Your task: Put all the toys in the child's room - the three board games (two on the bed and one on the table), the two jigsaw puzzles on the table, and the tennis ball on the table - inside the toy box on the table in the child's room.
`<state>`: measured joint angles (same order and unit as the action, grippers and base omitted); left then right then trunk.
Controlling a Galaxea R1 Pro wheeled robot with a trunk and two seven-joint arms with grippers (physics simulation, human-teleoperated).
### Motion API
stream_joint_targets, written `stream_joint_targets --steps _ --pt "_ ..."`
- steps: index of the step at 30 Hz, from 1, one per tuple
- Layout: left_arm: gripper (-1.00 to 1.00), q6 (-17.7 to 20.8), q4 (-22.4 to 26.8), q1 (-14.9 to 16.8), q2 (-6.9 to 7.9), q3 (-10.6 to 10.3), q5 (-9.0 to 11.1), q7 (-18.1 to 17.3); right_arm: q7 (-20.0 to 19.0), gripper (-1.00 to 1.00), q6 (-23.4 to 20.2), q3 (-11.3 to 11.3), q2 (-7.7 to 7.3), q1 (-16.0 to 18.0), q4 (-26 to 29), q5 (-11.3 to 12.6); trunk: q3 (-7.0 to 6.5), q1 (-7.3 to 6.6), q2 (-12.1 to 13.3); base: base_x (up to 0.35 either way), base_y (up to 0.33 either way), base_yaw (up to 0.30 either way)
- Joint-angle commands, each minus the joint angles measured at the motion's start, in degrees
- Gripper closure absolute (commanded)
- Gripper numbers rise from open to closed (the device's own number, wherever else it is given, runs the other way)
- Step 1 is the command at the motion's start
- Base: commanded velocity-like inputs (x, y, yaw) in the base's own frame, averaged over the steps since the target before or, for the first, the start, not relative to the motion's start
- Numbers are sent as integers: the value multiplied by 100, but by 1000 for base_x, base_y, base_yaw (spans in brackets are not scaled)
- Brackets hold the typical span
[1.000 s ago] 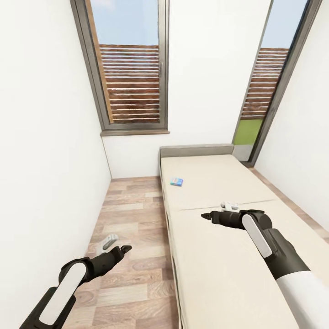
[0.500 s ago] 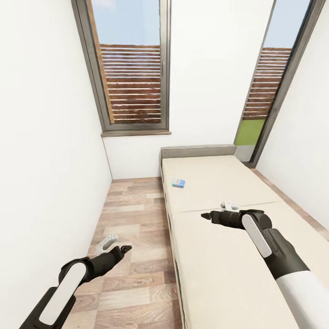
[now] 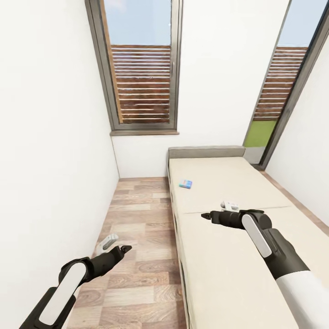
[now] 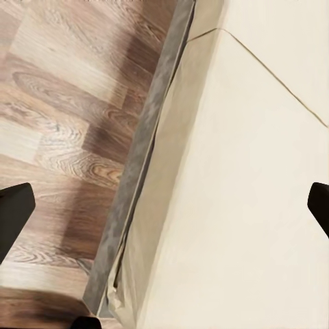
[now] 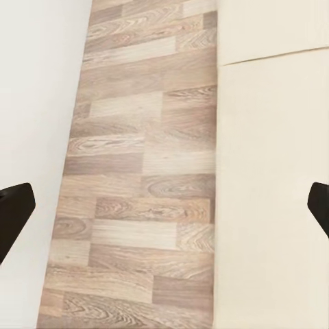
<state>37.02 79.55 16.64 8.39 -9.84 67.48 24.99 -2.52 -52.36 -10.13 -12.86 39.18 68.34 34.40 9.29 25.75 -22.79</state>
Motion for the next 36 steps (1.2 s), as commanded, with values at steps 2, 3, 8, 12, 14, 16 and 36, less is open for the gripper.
stream_joint_targets --steps 2,3,8,12,14,16,36 --pt "-100 -2 8 6 5 -10 60 58 -25 -100 -19 -6 -5 5 4 -30 12 4 -13 1 4 54" --pt "-100 -2 8 6 5 -10 60 58 -25 -100 -19 -6 -5 5 4 -30 12 4 -13 1 7 48" --pt "-100 -2 8 6 5 -9 62 58 -24 -100 -19 -6 -9 5 4 -30 12 4 -13 1 66 30" --pt "-100 -2 8 6 5 0 66 55 -24 -100 -19 -6 -10 3 4 -30 12 4 -13 0 165 16" --pt "-100 -2 8 6 5 4 67 54 -23 -100 -19 -6 -11 3 4 -30 12 4 -13 0 212 10" --pt "-100 -2 8 6 5 5 67 53 -24 -100 -21 -6 -12 3 4 -30 12 4 -13 0 228 8" --pt "-100 -1 8 6 5 -5 43 55 -28 -100 -20 -6 -18 4 4 -32 12 4 -13 0 172 2"
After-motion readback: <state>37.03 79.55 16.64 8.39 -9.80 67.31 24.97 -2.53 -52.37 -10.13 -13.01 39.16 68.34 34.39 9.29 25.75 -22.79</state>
